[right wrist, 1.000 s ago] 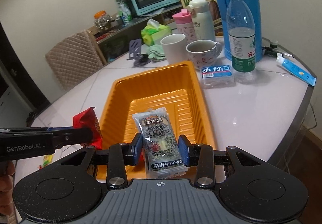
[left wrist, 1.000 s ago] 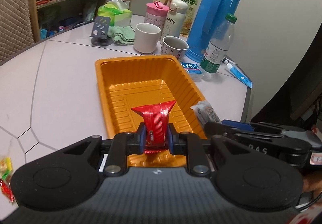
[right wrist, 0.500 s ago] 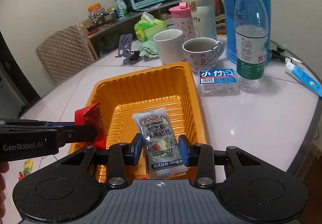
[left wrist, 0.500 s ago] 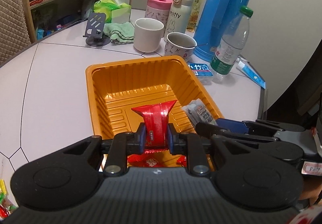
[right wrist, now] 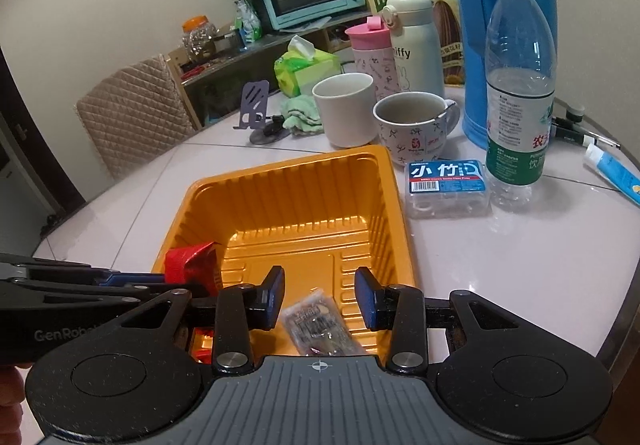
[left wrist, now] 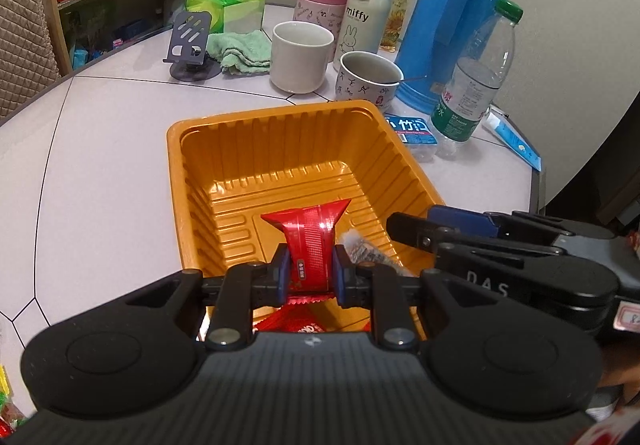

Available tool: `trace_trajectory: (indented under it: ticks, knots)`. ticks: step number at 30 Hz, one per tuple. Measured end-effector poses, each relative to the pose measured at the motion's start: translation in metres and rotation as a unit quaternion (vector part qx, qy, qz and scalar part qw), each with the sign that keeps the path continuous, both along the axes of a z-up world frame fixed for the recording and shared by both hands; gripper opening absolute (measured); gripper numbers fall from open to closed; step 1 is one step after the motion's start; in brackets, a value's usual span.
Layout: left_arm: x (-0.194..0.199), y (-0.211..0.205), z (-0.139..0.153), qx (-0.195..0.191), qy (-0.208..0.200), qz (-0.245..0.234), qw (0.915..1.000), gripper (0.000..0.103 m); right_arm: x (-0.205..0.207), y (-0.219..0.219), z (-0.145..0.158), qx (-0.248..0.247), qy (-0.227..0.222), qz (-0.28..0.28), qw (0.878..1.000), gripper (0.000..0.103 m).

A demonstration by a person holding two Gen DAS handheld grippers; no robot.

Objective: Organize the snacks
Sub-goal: 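Carry both snacks over the orange tray and release them inside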

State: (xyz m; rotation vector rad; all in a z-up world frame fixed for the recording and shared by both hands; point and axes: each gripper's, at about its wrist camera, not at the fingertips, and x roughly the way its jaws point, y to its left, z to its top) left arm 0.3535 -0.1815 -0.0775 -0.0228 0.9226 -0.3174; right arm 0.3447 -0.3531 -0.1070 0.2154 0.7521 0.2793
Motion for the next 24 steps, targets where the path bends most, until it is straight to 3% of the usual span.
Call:
trace_trajectory:
  ticks: [12, 16, 22, 24]
  knots:
    - [0.009, -0.005, -0.003, -0.008, 0.008, 0.003, 0.9999, 0.021, -0.006, -0.012, 0.004, 0.007, 0.013, -0.015, 1.000, 0.039]
    - [0.008, -0.005, 0.001, -0.007, -0.004, 0.007, 0.9999, 0.034, -0.008, -0.013, 0.007, 0.012, 0.013, -0.021, 1.000, 0.039]
    - [0.001, 0.005, 0.007, -0.013, -0.001, 0.014, 0.9998, 0.038, -0.014, -0.011, 0.012, 0.017, 0.021, -0.017, 0.999, 0.040]
    - [-0.003, 0.009, 0.009, -0.014, 0.000, 0.015, 0.9998, 0.041, -0.017, -0.009, 0.012, 0.017, 0.024, -0.015, 0.999, 0.045]
